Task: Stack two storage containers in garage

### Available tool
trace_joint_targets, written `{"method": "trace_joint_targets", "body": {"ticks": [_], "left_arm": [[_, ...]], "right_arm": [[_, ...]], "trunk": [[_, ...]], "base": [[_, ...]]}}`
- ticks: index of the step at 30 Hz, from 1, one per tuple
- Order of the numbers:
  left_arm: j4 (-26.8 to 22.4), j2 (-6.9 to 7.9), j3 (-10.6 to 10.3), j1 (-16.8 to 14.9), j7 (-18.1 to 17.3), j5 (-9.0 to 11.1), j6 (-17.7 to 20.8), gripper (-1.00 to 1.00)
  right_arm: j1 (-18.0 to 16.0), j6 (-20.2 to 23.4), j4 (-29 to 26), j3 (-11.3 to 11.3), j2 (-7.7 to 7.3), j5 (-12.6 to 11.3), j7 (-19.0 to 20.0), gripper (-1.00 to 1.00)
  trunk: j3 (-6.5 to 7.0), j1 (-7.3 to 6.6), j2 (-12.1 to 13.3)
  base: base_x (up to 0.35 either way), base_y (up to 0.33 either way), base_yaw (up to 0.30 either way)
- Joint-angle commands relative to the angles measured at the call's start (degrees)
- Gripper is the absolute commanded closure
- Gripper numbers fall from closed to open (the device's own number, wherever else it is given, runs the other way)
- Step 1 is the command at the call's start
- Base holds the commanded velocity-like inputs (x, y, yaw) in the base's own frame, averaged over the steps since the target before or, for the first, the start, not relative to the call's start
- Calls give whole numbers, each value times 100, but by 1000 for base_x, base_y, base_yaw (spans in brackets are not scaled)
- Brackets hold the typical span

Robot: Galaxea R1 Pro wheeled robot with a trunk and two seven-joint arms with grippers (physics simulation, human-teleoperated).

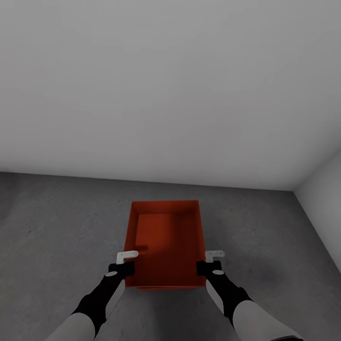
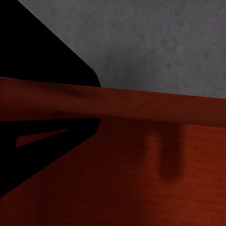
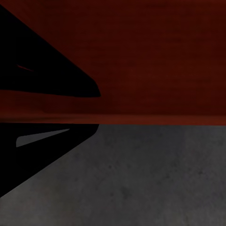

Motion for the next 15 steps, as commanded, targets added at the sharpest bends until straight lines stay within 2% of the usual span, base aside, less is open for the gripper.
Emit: {"method": "trace_joint_targets", "body": {"ticks": [1,15], "left_arm": [[-24,-53,2,-1,65,44,21,100],[-24,-53,2,0,65,47,19,100]], "right_arm": [[-1,45,-13,-136,0,40,-67,100],[-1,45,-13,-136,0,39,-67,100]], "trunk": [[-22,23,-45],[-274,330,-606]], "base": [[0,0,0],[0,0,0]]}}
